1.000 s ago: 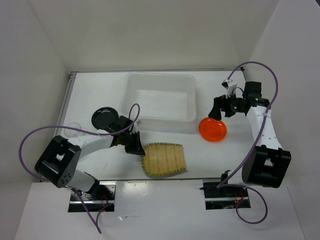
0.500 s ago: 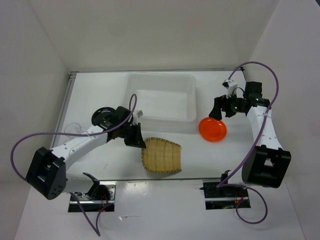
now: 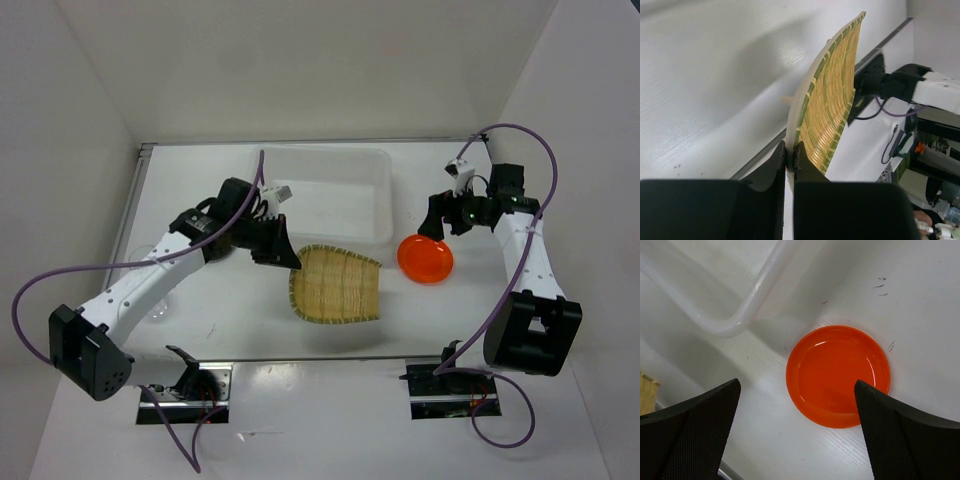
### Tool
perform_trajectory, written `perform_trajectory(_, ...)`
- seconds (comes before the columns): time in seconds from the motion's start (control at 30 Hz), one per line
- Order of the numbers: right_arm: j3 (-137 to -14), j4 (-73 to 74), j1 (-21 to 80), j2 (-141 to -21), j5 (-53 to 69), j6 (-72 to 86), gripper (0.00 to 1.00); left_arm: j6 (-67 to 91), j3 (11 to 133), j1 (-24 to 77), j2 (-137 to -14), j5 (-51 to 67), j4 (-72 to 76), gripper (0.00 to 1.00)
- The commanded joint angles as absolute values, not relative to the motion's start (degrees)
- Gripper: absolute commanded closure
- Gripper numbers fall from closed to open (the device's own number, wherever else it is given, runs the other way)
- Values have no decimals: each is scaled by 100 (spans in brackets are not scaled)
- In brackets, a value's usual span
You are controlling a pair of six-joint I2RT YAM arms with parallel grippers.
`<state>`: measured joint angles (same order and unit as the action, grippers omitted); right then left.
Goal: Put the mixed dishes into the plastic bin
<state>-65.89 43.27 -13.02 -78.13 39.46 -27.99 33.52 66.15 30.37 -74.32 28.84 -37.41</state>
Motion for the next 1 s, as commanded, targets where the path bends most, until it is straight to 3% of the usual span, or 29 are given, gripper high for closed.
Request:
perform_trajectory(0.0,-6495,4236,-1327,-7620,3990,-2812,1,3261,7337,2962,-7558,3541,-3787,100)
perform_trajectory(0.67,-6495,4236,-1327,-7620,4043,-2760,1,2681,11661,1196,-10421,4061,-4808,100)
perform_trajectory(0.97,-6495,4236,-1327,-7567,4096,-2760,1,2505,12305,1134,-11618,3217,-4808,100)
